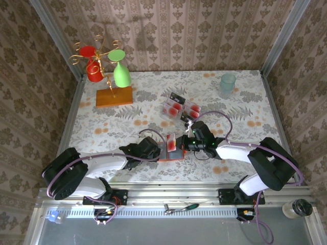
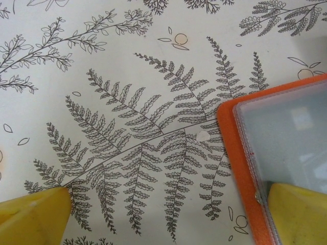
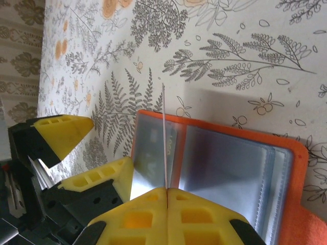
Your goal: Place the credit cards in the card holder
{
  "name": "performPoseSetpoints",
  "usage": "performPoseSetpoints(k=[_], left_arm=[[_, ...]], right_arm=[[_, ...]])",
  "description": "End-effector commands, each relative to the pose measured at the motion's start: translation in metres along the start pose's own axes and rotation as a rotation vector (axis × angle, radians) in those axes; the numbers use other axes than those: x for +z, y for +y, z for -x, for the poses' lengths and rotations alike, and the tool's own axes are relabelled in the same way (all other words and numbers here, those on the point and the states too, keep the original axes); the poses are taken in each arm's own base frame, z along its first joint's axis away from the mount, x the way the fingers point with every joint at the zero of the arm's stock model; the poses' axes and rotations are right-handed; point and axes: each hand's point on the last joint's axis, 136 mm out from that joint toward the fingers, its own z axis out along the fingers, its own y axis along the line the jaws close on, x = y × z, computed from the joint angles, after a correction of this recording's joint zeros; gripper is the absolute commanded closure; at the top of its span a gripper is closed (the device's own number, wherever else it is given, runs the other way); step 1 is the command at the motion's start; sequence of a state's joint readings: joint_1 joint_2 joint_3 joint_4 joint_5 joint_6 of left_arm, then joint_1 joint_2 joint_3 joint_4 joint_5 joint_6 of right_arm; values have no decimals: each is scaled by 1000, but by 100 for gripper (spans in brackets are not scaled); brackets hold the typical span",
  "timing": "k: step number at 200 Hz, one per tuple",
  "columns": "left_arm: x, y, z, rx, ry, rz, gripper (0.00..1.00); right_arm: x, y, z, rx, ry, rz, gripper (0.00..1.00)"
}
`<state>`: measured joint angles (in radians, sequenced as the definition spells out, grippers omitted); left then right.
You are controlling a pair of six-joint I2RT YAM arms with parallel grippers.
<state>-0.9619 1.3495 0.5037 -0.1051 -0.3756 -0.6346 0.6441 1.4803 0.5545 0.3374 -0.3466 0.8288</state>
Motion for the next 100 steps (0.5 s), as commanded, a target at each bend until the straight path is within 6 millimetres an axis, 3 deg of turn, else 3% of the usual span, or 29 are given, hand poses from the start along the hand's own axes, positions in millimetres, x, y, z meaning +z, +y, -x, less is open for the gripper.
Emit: performPoseSetpoints(k=[1,100], left_arm=[[3,9,-12,9,25,44,0],[4,9,-14,3,25,45,0]], right_arm=[[-1,4,9,9,-53,22,100],[13,-11,-6,42,-24,3,100]])
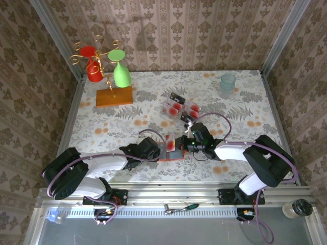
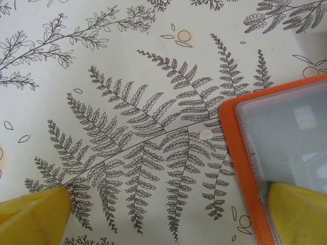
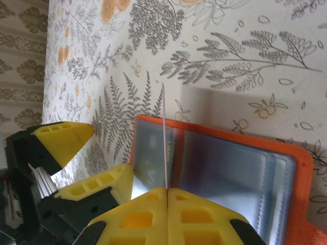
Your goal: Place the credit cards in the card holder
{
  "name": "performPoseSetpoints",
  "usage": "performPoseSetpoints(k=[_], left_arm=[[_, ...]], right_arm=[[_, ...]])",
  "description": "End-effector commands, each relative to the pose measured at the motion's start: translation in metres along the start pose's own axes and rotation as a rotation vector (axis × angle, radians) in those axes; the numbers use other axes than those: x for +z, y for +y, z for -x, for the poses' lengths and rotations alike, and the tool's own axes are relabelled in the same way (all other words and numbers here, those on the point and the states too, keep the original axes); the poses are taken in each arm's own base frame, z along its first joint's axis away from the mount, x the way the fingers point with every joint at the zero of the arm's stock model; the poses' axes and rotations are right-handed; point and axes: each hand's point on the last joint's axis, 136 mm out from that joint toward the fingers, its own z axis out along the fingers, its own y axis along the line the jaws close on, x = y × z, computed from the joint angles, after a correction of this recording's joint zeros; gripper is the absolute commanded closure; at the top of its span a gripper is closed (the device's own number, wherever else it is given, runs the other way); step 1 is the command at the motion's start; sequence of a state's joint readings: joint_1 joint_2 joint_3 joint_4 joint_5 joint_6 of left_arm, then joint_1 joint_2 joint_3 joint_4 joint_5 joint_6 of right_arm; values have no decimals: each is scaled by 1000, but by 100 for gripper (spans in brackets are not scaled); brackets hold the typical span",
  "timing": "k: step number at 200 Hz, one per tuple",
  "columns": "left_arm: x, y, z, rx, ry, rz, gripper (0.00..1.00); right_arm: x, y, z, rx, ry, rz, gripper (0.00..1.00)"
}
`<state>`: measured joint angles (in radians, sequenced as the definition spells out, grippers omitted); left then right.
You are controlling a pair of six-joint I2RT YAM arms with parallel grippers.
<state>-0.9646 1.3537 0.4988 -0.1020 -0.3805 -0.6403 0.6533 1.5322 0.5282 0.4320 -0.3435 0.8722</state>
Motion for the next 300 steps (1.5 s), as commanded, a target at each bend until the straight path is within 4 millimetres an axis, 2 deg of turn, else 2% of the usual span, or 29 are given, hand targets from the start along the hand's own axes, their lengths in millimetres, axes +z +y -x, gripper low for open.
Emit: performPoseSetpoints(k=[1,80,173,224,300], left_arm=[[3,8,-12,4,22,38,0],[4,8,-12,2,23,36,0],[4,8,-13,2,24,38,0],[5,9,-14,1,28,41,0],[5,8,-13,2,25,39,0]], right_arm=[[4,-5,-2,8,-17,-9,100],[9,-10,-17,11,18,-19,100],[4,-25,-37,25,52,-55,100],[11,-24,-43,34,77,-57,100],[7,-25,-43,31,87,-82,100]])
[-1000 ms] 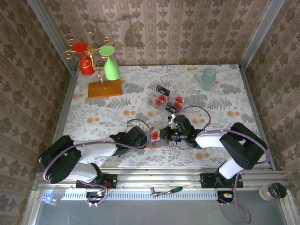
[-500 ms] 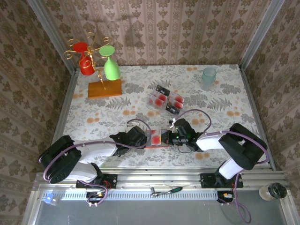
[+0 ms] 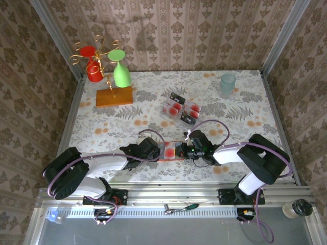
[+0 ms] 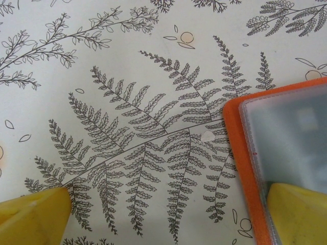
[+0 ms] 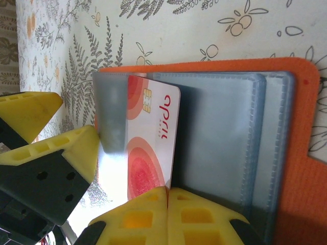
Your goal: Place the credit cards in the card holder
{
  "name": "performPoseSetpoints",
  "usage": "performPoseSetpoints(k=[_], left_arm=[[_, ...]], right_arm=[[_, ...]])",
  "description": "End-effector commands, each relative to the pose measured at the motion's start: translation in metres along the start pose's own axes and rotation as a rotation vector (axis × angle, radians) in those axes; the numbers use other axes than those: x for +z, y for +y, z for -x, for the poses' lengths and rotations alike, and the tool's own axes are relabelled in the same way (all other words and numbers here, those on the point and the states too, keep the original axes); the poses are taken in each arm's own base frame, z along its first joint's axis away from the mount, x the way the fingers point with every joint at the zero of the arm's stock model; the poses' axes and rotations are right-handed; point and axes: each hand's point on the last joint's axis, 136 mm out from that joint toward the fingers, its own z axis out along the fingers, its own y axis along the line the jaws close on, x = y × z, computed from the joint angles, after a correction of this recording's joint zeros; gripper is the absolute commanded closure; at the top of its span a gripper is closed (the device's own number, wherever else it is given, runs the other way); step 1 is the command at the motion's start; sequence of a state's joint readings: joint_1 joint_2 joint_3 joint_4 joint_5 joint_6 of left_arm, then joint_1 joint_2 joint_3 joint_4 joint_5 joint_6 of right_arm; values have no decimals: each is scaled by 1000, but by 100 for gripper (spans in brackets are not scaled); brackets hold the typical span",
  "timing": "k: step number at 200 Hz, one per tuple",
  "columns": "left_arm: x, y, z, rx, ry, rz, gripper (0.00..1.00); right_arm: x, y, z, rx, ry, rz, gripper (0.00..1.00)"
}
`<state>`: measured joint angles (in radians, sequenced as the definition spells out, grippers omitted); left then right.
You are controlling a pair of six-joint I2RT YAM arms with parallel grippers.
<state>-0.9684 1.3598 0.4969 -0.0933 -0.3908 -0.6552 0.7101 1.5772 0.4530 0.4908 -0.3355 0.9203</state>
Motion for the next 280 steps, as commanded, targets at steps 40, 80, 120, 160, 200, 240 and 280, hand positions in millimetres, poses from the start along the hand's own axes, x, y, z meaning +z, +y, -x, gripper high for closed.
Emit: performPoseSetpoints(k=[40,80,120,160,200,240,280], left_arm=[[4,8,-14,13,32,34,0],[4,8,-13,14,29,34,0],[4,9,-14,13,30,34,0],[5,9,-15,9,32,32,0],[3,7,-12,8,25,25,0],[-7,2,2,-2,-2,4,0],[-21,14,10,-38,-27,10,0]], right_arm=[[0,-8,-6,-4,34,-66,100],[0,-10,-8,-8,47,-83,100],[4,-7,-8,-17,85,-89,100],[13,-5,-11,-14,131,-87,100],[25,1,-19,-17,190,-68,100],[14,12,-13,-82,210,-103,75],[-11,15,2,-192,179,-204,66]])
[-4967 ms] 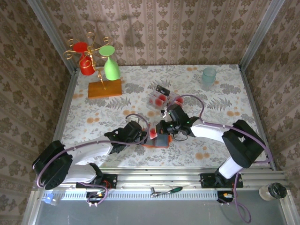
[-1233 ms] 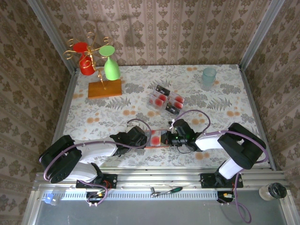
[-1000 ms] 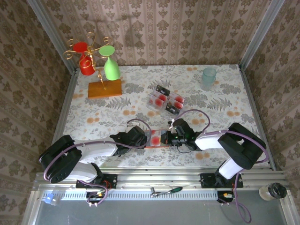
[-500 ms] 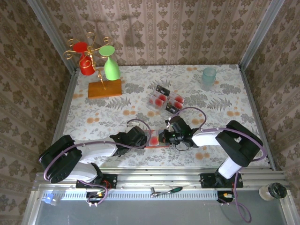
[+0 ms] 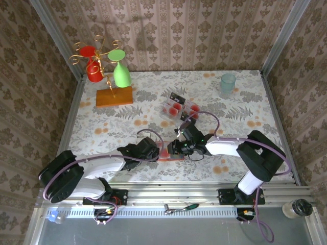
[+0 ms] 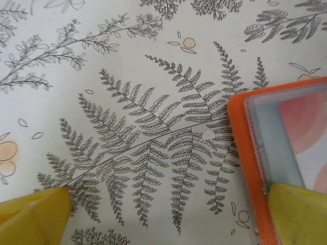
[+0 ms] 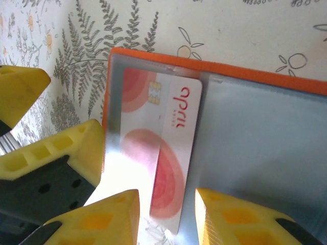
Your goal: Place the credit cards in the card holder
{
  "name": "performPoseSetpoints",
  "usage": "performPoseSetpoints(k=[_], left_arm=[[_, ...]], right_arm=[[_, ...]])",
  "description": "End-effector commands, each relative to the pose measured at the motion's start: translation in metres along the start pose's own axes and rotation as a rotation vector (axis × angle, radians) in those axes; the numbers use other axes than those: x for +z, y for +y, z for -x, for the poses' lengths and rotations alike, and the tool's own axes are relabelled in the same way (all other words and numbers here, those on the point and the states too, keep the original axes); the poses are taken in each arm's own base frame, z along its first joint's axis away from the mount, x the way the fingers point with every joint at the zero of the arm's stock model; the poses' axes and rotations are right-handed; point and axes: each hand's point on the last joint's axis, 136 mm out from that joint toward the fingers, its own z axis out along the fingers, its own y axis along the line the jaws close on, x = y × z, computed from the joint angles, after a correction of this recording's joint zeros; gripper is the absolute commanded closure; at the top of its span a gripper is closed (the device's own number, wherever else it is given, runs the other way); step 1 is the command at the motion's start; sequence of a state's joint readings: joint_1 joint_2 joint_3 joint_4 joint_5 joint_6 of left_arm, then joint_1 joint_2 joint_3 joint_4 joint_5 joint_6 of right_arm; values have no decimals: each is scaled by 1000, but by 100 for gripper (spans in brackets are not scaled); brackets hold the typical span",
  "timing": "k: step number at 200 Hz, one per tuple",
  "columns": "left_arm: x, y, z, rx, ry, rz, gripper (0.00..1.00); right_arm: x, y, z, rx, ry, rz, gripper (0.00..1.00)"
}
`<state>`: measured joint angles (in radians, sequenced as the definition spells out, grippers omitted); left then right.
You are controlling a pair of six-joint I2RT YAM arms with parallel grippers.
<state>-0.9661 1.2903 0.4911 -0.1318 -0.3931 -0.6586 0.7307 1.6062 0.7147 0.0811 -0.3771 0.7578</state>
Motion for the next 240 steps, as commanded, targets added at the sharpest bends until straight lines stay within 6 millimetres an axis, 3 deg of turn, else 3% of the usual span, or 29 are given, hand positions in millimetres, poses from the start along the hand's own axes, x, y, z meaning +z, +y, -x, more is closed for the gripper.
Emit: performPoseSetpoints(k=[1,33,52,122,240], left_arm=[[-10,11,5,-25,-8,21,0],[-10,24,0,-60,-1,31,0],[-7,26,-4,-58,15,36,0],[8,25,-12,-21,70,55,0],[16,18,-17,-14,83,38,0]], right_arm=[[-16,-12,-4,-72,26,-120,66],[-17,-9,2,-117,41,-151,87],[-12,-6,5,-128,50,-155,93],[7,-1,6,-143,86,-158,95],[39,3,-6,-133,158,-147,96]])
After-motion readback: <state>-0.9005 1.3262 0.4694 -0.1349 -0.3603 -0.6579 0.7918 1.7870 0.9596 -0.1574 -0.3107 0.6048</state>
